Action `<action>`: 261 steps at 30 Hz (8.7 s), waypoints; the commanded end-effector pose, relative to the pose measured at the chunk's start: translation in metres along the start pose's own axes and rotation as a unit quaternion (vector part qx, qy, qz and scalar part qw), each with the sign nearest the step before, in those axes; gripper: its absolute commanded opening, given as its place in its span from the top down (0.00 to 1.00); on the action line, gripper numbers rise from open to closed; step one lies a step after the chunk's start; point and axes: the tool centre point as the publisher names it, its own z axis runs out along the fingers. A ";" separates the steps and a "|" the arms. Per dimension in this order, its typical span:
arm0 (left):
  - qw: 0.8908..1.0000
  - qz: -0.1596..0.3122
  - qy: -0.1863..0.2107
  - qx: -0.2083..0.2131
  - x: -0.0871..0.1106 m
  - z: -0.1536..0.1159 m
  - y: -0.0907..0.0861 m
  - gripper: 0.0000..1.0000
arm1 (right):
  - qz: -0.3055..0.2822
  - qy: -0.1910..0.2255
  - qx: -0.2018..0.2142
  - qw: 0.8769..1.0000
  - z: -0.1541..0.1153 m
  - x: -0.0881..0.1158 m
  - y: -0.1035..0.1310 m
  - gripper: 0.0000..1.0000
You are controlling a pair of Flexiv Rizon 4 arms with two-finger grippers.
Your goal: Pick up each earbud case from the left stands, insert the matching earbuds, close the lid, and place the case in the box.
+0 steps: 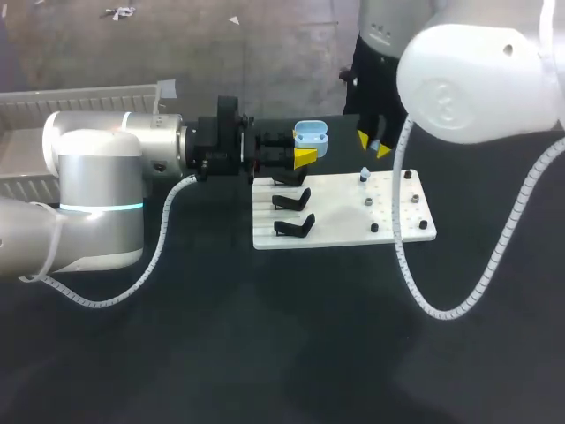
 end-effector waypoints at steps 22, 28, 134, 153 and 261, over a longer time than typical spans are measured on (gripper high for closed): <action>1.000 0.000 0.000 -0.001 0.000 0.000 0.000 1.00 | -0.107 0.028 0.030 0.993 -0.013 0.001 0.070 1.00; 1.000 0.000 0.000 -0.001 0.000 0.000 0.000 1.00 | -0.122 0.029 0.032 0.992 -0.010 0.009 0.076 1.00; 1.000 0.000 0.000 -0.001 0.000 0.000 0.000 1.00 | -0.131 0.038 0.051 0.989 0.031 0.011 0.086 0.53; 1.000 0.000 0.000 -0.001 0.000 0.000 0.000 1.00 | -0.106 -0.095 -0.091 0.986 0.008 -0.015 0.016 0.00; 1.000 0.000 0.000 -0.001 0.000 0.000 0.000 1.00 | -0.205 0.020 -0.092 0.974 0.173 -0.065 0.036 0.53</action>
